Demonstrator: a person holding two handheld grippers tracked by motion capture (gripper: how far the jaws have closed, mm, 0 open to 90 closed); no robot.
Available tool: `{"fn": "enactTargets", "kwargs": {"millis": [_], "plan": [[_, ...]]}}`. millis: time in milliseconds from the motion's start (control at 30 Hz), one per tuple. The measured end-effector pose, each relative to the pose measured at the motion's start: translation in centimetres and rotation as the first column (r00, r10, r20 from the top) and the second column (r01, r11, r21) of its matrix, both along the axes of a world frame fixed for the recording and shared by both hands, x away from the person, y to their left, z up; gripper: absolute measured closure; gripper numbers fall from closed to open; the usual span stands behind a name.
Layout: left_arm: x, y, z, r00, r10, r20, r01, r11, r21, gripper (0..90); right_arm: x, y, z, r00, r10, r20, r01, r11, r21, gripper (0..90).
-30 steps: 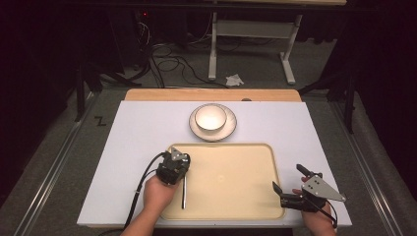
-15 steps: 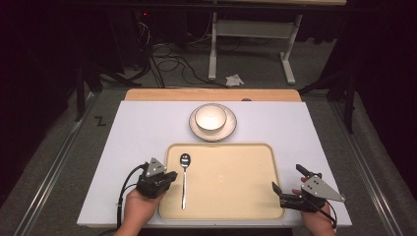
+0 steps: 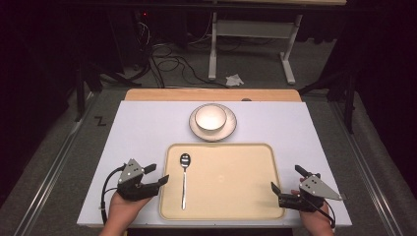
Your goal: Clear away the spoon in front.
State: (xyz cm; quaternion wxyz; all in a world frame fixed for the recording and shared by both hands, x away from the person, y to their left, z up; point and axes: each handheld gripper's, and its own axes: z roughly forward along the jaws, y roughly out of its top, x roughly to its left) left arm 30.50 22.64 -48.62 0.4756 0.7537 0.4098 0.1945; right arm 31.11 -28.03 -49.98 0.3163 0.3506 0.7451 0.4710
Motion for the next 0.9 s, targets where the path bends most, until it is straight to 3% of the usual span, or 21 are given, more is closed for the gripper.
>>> {"fn": "enactTargets", "kwargs": {"millis": [133,200,233,400,900], "plan": [[-0.35,0.53,0.17,0.9987,0.048,0.019,-0.048,0.9988,-0.009,12.7,-0.04,0.3,0.01,1.0,-0.003,-0.002,0.003,1.0,-0.005,1.3],[-0.41,0.68,0.29,0.9985,0.054,0.013,-0.054,0.9985,-0.006,1.5,-0.16,0.48,0.09,1.0,0.0,0.0,0.0,1.0,-0.006,1.1],[-0.47,0.7,0.3,0.9984,0.054,0.013,-0.054,0.9985,-0.012,0.0,-0.18,0.52,0.11,1.0,0.005,-0.001,-0.005,1.0,-0.003,1.0],[-0.73,0.5,0.32,0.9979,0.059,0.027,-0.058,0.9978,-0.033,0.0,-0.15,0.35,0.19,0.9999,0.008,0.008,-0.008,1.0,0.002,0.9],[-0.53,0.66,-0.28,0.9969,0.078,-0.007,-0.078,0.9964,-0.034,0.7,-0.1,-0.2,0.44,0.9997,0.014,0.022,-0.014,0.9998,0.014,0.6]]}}
